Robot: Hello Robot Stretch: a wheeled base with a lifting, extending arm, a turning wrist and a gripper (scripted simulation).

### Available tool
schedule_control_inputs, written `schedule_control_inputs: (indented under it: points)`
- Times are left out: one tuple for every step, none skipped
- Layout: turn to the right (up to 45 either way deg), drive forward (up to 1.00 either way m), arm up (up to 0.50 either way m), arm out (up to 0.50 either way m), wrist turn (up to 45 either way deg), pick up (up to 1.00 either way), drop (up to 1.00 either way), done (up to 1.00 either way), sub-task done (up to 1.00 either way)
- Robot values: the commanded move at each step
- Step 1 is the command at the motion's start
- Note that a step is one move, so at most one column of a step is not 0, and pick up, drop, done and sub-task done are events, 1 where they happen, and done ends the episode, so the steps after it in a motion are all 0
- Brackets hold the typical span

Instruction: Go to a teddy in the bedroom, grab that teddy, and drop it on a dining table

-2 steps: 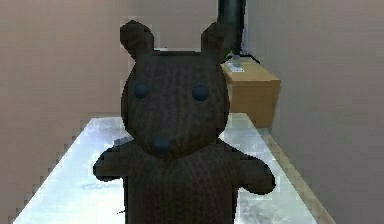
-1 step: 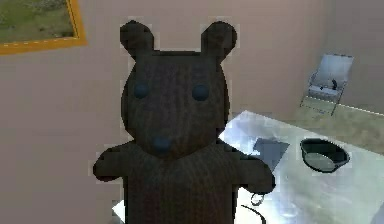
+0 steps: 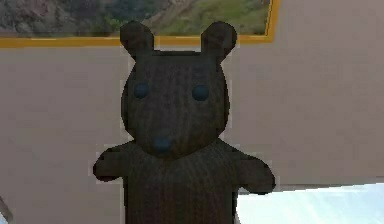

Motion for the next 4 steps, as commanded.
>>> schedule_control_inputs:
  points:
    - [0.0,0.25,0.00,0.00,0.0,0.00,0.00,0.00,0.00]
    - [45.0,0.00,0.00,0.00,0.0,0.00,0.00,0.00,0.00]
    - [45.0,0.00,0.00,0.00,0.0,0.00,0.00,0.00,0.00]
    - [45.0,0.00,0.00,0.00,0.0,0.00,0.00,0.00,0.00]
